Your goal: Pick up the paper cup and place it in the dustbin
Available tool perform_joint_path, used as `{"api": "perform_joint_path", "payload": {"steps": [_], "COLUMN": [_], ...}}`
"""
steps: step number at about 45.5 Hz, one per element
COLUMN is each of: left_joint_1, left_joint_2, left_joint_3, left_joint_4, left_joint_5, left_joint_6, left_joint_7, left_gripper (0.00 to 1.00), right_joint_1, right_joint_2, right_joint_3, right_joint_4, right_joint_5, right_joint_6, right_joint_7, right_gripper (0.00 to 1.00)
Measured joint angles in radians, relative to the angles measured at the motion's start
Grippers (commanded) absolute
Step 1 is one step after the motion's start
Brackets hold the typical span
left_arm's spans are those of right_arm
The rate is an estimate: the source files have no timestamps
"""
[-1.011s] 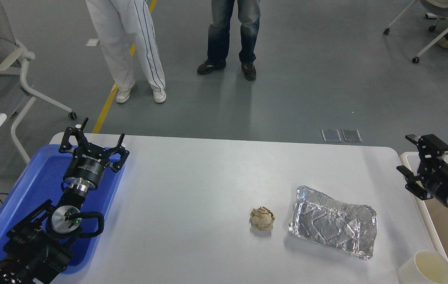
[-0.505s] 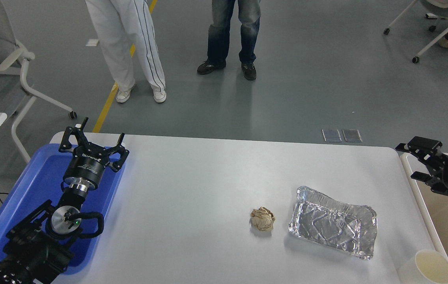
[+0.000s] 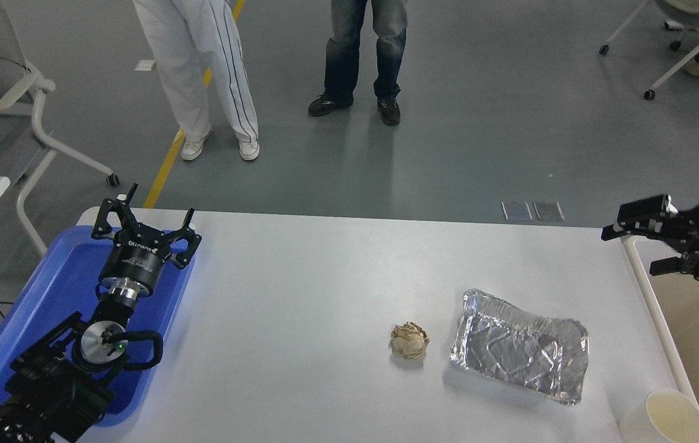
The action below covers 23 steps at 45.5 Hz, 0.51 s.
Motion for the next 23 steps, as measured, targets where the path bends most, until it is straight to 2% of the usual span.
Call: {"api": "perform_joint_path", "payload": {"steps": [23], "left_joint_1": [0.001], "left_joint_2": [0.0], "left_joint_3": [0.001], "left_joint_4": [0.0], "left_joint_5": [0.0], "left_joint_6": [0.0], "left_joint_7": [0.0], "left_gripper": [1.0], "right_joint_1": [0.388], "right_joint_2": [0.169], "right_joint_3": [-0.033], "right_joint_4": [0.235], "right_joint_5": [-0.193], "right_joint_6": [0.052], "right_joint_7": [0.0], "right_gripper": [1.0]}}
